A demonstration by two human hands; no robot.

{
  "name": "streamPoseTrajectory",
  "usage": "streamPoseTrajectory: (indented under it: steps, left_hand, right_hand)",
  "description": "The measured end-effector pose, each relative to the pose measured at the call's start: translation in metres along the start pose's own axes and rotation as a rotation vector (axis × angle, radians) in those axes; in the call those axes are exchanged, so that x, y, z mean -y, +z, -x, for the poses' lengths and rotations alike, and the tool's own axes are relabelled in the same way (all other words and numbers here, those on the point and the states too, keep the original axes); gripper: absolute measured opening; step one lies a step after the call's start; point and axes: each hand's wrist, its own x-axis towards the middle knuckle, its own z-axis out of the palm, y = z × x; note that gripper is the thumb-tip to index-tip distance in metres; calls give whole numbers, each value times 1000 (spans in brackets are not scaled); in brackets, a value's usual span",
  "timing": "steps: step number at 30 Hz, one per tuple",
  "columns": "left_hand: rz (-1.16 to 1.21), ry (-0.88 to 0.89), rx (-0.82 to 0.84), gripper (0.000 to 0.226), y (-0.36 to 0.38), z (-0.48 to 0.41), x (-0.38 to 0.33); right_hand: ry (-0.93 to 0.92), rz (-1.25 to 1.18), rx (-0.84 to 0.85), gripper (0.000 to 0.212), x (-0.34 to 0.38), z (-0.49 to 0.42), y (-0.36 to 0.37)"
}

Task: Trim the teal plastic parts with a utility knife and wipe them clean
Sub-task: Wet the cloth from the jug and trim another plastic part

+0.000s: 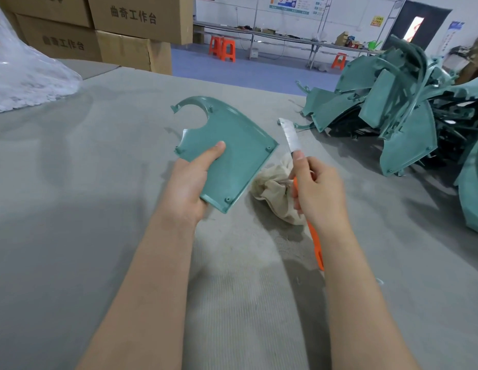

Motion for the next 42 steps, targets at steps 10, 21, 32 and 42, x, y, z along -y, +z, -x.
streamPoseTrajectory:
  steps: [10,21,32,42]
  left_hand:
    - [-12,70,23,12,2,1,1]
    - [65,8,-60,16,-1,-1,-1]
    - [214,0,-227,13,-7,-9,-2]
    - [145,46,-215,7,1,-4,0]
  right_hand:
    - [23,69,83,61,-1,1,1]
    - [-42,12,307,51,0,10,10]
    - [-149,64,613,46,9,20,14]
    - [-83,9,284,49,0,8,8]
